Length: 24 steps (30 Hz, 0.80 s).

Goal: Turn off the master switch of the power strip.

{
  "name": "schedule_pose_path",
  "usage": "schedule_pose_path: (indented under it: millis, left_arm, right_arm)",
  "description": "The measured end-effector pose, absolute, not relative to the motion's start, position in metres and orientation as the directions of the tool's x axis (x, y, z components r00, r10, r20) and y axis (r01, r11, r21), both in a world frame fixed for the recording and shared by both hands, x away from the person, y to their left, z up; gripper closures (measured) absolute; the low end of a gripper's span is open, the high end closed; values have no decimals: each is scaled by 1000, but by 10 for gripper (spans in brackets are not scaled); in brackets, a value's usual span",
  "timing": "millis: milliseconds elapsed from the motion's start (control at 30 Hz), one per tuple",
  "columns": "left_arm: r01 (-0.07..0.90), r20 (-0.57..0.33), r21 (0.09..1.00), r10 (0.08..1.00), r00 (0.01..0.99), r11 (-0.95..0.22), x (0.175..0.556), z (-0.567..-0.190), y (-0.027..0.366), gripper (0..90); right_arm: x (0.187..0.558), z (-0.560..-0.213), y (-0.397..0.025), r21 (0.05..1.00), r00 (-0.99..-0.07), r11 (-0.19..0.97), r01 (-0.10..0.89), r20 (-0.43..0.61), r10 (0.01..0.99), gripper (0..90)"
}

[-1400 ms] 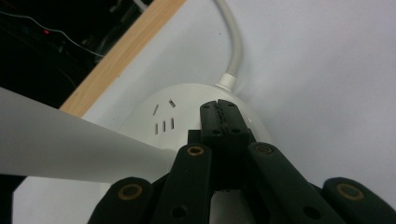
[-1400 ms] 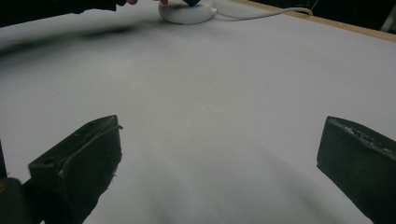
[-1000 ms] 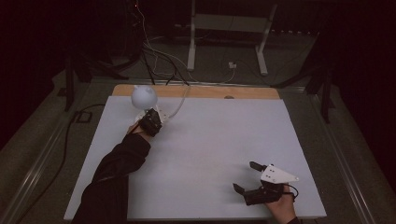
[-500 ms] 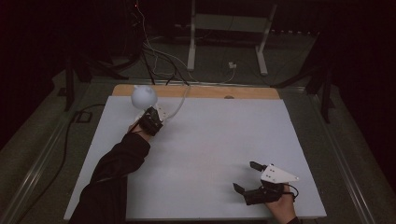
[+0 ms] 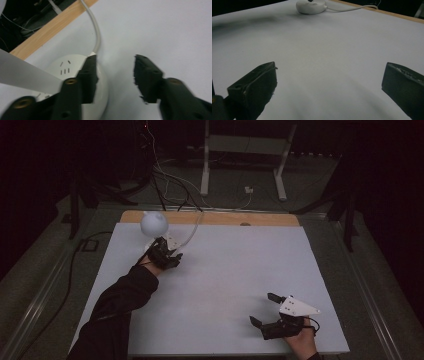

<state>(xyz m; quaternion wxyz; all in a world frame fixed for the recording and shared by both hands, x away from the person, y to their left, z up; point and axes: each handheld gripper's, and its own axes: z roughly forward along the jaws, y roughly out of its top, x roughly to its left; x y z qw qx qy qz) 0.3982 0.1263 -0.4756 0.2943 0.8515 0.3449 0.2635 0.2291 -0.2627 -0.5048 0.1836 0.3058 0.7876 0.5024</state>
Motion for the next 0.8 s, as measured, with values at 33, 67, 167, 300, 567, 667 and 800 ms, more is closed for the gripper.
schedule_pose_path:
  millis: [33, 67, 167, 300, 567, 667, 800]
  left_arm:
    - [438, 235, 683, 743, 626, -585, 397, -474, 126, 471]
    - [446, 222, 683, 747, 627, -578, 396, -473, 126, 431]
    - [456, 189, 687, 746, 639, -565, 393, -468, 126, 320]
    - [483, 88, 691, 726, 682, -538, 390, -461, 129, 110]
    - [468, 34, 703, 683, 730, -535, 375, -448, 132, 2]
    - [455, 14, 704, 652, 758, -545, 367, -443, 133, 2]
    - [441, -15, 717, 620, 784, -540, 355, -439, 138, 2]
  right_arm:
    - [229, -505, -263, 904, -746, 308, 297, 18, 666, 0]
    - [229, -505, -263, 904, -745, 308, 298, 19, 667, 0]
    - [229, -505, -263, 903, -745, 308, 298, 18, 667, 0]
    - [229, -505, -263, 904, -745, 308, 298, 18, 667, 0]
    - [229, -504, -263, 904, -744, 306, 298, 18, 668, 0]
    - [228, -504, -262, 904, -743, 308, 298, 17, 669, 0]
    - [228, -504, -263, 905, -743, 305, 296, 17, 670, 0]
